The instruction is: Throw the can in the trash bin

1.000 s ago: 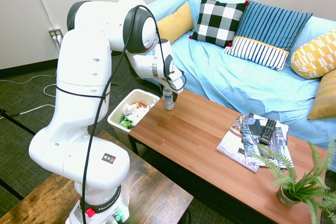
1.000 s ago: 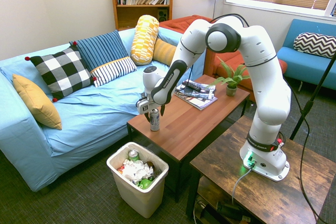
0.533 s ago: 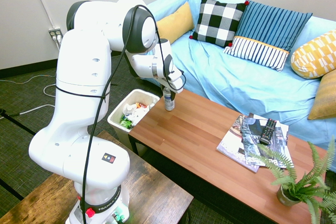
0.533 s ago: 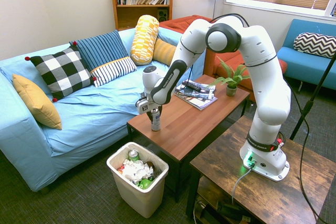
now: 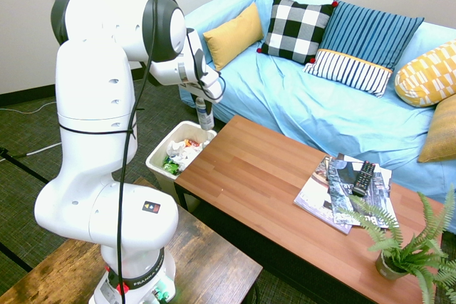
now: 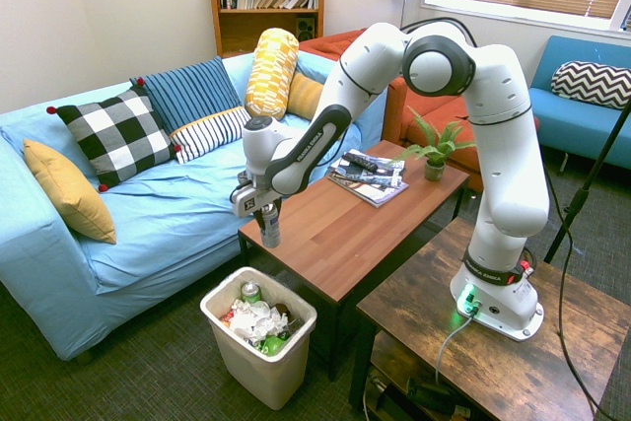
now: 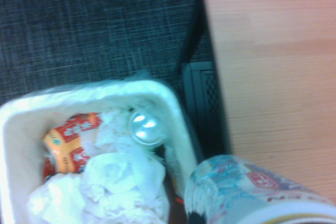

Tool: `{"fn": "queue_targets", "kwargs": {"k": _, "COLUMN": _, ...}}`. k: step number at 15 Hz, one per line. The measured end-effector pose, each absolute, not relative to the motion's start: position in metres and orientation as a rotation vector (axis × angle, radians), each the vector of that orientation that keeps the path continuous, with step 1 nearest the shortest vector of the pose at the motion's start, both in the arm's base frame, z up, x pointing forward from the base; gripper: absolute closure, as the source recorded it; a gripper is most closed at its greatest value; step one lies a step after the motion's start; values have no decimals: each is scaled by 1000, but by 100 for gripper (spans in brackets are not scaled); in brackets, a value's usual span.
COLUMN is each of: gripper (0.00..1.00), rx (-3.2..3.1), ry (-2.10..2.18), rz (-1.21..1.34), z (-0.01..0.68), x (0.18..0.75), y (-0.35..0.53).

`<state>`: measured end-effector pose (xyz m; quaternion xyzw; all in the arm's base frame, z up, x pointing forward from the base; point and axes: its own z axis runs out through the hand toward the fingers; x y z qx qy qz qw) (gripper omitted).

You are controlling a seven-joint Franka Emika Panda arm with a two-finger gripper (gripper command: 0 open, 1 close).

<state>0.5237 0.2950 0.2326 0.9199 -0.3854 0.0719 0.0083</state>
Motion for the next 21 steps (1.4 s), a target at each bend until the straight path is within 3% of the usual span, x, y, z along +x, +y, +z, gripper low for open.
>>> {"fn": "queue_targets", "kwargs": {"k": 3, "gripper": 100, "rx": 2895, "ry": -1067, "rz": 231, "z": 208, "x": 493, "y": 354}}
{"fn": "queue_targets", "kwargs": {"k": 4, "gripper": 0, "rx": 2891, "ry": -1035, "rz": 227, "z": 192, "x": 487, "y": 367}}
{"fn": "queue_targets", "kwargs": {"k": 9, "gripper": 0, "rx": 2851, "ry": -1000, "rz": 212, "z": 141, "x": 491, "y": 379}}
{"fn": "queue_targets", "kwargs": {"k": 21, "gripper": 0, "rx": 2846, "ry": -996, "rz": 246, "z": 146, "x": 500, "y": 385}}
